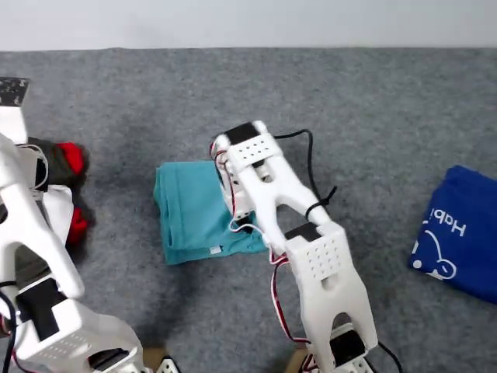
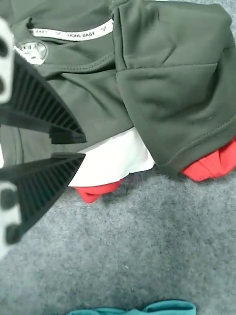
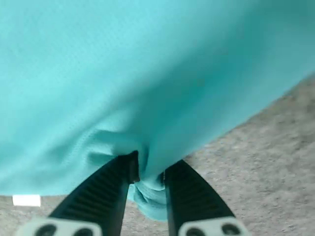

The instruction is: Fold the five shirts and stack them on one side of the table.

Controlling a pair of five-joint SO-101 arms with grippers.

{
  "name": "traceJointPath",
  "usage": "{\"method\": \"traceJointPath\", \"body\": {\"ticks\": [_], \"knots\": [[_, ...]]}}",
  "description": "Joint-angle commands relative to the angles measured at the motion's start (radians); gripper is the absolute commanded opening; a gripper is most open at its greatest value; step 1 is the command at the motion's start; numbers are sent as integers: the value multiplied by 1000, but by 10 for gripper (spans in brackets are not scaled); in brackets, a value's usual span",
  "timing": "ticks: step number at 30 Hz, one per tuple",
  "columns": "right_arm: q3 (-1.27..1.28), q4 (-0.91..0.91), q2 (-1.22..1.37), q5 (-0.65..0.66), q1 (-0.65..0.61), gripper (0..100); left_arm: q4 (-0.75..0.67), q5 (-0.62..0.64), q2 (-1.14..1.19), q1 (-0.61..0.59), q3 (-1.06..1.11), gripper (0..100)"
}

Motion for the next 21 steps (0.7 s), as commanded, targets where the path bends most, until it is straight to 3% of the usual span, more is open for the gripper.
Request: {"method": "traceJointPath", "body": {"ticks": [1,9,16,21], "knots": [[-9,38,-140,163,125,10,26,-11,-57,-2,-16,43],[-17,-27,-157,698,437,10,121,-6,-63,-3,-65,43],[-241,-65,-124,1145,562,9,137,-6,-155,2,-56,27],[-453,-62,28,1270,587,9,140,-5,-190,14,-13,27]]}}
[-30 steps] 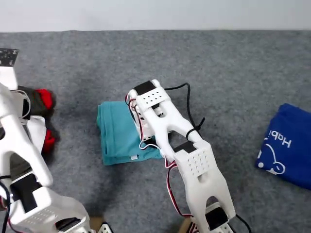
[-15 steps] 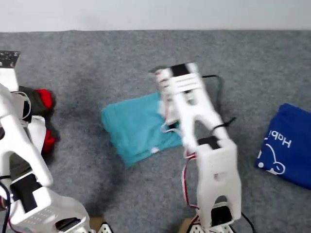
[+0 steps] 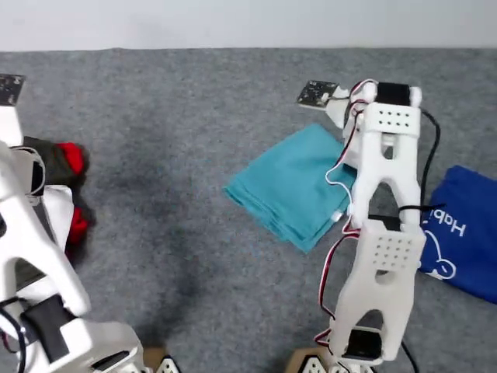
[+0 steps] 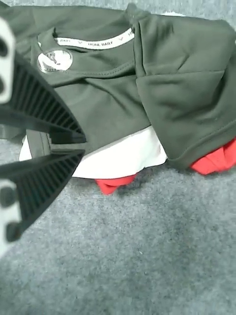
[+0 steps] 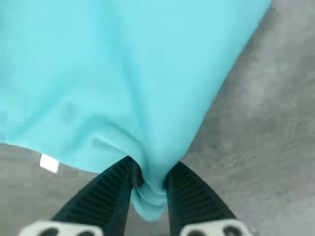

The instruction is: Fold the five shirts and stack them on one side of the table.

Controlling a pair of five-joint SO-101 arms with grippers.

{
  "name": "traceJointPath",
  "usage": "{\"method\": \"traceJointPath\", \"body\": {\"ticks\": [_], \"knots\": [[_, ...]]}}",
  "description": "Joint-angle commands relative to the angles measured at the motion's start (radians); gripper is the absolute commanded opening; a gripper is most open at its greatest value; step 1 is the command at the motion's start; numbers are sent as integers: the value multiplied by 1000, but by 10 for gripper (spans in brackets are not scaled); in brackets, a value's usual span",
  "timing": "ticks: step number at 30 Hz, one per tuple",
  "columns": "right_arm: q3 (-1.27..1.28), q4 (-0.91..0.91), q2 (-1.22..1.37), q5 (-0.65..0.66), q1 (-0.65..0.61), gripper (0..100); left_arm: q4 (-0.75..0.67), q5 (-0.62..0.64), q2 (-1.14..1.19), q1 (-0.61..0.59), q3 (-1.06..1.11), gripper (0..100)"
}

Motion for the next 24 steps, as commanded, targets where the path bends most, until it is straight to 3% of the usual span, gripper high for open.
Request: {"method": "traceJointPath", "body": {"ticks": [1,7,10,15,18,24], "knots": [[-183,-5,76,57,22,9,21,-5,-69,21,25,27],[-407,2,213,52,24,24,29,-5,-166,86,125,26],[-506,2,242,29,42,116,29,-5,-199,115,162,27],[-623,50,248,-247,73,232,29,-5,-216,123,216,27],[-657,97,248,-405,71,235,31,0,-221,121,240,27],[-677,96,243,-850,70,235,31,69,-219,123,249,27]]}}
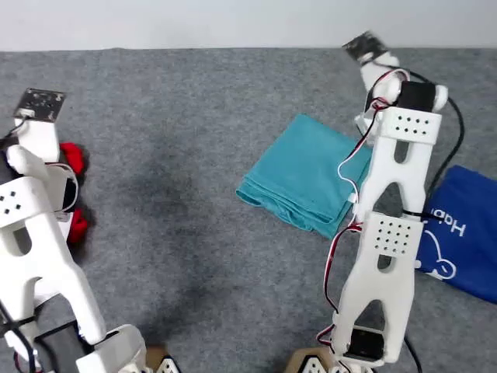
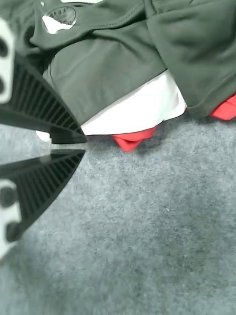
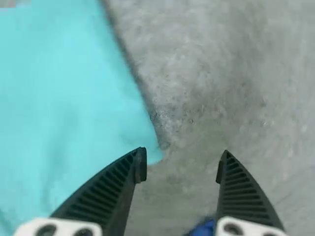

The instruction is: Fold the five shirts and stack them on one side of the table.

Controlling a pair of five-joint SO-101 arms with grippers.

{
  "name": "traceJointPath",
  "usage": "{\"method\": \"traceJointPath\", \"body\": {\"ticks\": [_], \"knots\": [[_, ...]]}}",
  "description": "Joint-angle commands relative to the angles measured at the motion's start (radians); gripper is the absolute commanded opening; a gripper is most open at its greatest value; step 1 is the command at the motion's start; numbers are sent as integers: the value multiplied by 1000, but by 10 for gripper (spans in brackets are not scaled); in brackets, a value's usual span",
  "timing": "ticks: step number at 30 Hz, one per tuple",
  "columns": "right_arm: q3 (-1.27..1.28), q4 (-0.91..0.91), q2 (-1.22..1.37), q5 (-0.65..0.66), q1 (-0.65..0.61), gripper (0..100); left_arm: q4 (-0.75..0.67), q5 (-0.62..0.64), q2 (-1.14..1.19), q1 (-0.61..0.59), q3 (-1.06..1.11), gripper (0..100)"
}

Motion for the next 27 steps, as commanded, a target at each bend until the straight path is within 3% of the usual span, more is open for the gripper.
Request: {"method": "traceJointPath", "body": {"ticks": [1,7,14,19,22,27], "knots": [[-51,41,-33,-282,4,235,17,38,-38,6,1,27],[-41,41,-124,-621,-8,236,20,49,-34,6,1,27],[189,42,-295,-778,-79,246,18,64,-32,8,1,27],[466,36,-410,-994,-140,359,21,63,-32,8,1,27],[520,27,-407,-1094,-171,418,21,63,-32,8,1,27],[540,-67,-306,-1160,-203,423,21,63,-32,5,1,27]]}}
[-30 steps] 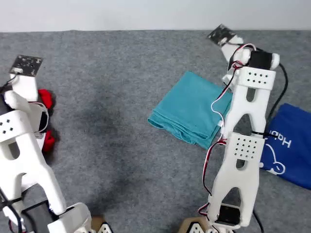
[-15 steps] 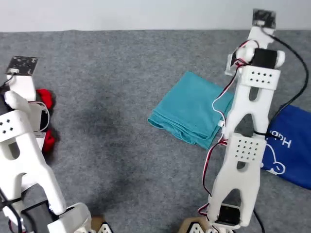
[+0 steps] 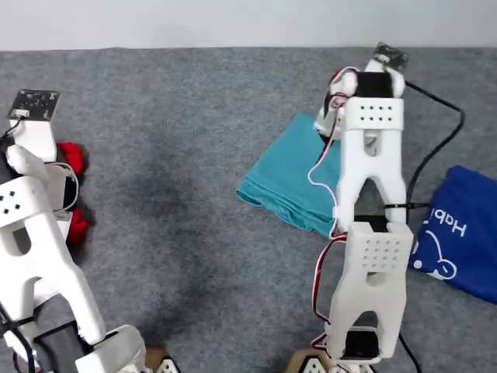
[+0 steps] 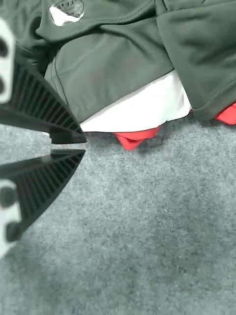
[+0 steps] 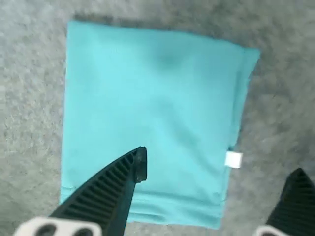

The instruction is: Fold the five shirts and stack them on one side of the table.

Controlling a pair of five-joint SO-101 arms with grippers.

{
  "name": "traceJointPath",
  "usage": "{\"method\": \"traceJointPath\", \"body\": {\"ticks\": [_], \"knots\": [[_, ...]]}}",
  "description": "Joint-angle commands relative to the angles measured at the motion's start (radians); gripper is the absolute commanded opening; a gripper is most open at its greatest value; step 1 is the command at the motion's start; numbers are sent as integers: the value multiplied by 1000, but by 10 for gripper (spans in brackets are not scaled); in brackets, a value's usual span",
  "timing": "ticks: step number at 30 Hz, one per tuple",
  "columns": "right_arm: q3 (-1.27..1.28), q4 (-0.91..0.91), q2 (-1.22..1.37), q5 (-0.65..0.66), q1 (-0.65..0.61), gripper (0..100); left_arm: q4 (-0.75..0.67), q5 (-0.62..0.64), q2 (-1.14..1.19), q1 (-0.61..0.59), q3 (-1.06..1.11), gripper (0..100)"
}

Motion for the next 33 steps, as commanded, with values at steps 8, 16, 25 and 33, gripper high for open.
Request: {"method": "traceJointPath", "body": {"ticks": [8,16,25,33], "knots": [[-5,-185,262,-98,5,422,21,8,-32,3,-4,27],[-32,-202,375,-92,-8,275,15,5,-32,5,31,27],[-106,-91,355,3,-2,6,14,3,-32,5,41,27],[-210,65,217,203,15,9,14,-28,-32,5,39,27]]}}
